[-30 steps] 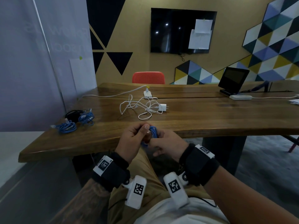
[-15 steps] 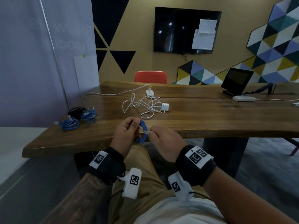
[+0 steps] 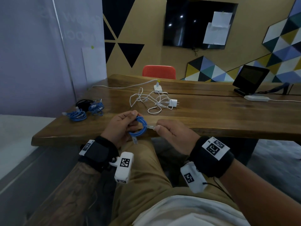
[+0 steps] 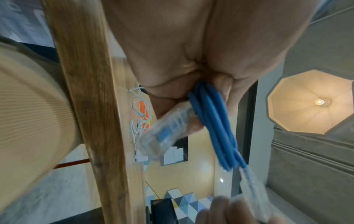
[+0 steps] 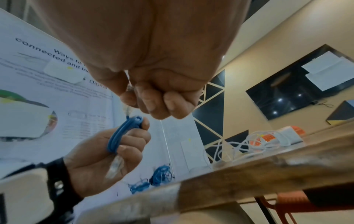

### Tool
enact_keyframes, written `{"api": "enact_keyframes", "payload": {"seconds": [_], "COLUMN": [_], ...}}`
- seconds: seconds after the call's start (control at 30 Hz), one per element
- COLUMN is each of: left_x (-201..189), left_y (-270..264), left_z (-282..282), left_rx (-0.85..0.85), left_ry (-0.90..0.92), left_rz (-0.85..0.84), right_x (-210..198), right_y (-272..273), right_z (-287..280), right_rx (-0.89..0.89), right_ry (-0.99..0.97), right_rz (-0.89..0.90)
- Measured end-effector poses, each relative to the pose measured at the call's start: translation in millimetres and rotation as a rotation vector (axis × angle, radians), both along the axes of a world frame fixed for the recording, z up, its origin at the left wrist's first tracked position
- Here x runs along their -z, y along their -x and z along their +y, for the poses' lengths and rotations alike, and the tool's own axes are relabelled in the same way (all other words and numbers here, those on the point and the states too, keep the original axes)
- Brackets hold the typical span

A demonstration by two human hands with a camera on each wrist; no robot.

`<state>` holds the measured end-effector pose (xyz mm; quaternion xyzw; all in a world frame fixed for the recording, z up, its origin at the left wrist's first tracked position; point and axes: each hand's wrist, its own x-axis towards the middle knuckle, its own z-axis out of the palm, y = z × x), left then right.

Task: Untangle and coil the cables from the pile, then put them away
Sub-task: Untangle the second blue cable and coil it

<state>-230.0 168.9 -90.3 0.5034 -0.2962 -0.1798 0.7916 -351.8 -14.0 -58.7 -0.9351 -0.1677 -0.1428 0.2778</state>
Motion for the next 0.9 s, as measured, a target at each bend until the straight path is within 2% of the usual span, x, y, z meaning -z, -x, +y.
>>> {"api": "enact_keyframes", "payload": {"seconds": [0.1, 0.2, 0.37, 0.47, 0.57, 0.6, 0.63, 0.7, 0.77, 0.83, 0.9], "left_x": [8.7, 6.8, -13.2, -12.3, -1.8, 2.9, 7.4, 16.7, 18.3, 14.6, 13.1], "left_y": [-8.6, -23.0, -47.2, -63.0, -73.6, -75.7, -77.4, -82.9, -86.8, -88.2, -88.5], "left_z": [-1.7, -10.0, -5.9, 6.2, 29.0, 38.7, 48.8, 69.4, 86.9, 98.6, 106.1], "left_rx": [-0.106, -0.330, -0.500, -0.577, -0.613, -0.654, -0.716, -0.838, -0.918, -0.980, -1.034], "left_ry": [-0.052, -0.070, 0.005, 0.100, 0.176, 0.116, -0.032, -0.420, -0.731, -0.938, -1.055], "left_rz": [0.011, 0.031, 0.099, 0.206, 0.355, 0.358, 0.314, 0.132, -0.040, -0.150, -0.242], "right_x": [5.5, 7.3, 1.2, 0.3, 5.7, 8.2, 10.9, 14.3, 16.7, 17.8, 17.0], "right_y": [-18.4, -53.4, -117.5, -145.6, -173.9, -184.0, -193.7, -210.3, -224.8, -236.9, -247.0], "right_z": [-4.3, -0.4, 34.8, 54.4, 65.9, 68.9, 72.5, 82.4, 94.4, 105.4, 112.3], "right_rx": [0.025, 0.096, 0.099, 0.027, 0.021, 0.027, 0.024, 0.003, -0.003, 0.004, 0.006], "right_ry": [-0.061, -0.264, -0.627, -0.793, -0.856, -0.844, -0.815, -0.722, -0.609, -0.538, -0.503], "right_rz": [0.133, 0.285, 0.438, 0.573, 0.623, 0.632, 0.644, 0.668, 0.665, 0.646, 0.633]}}
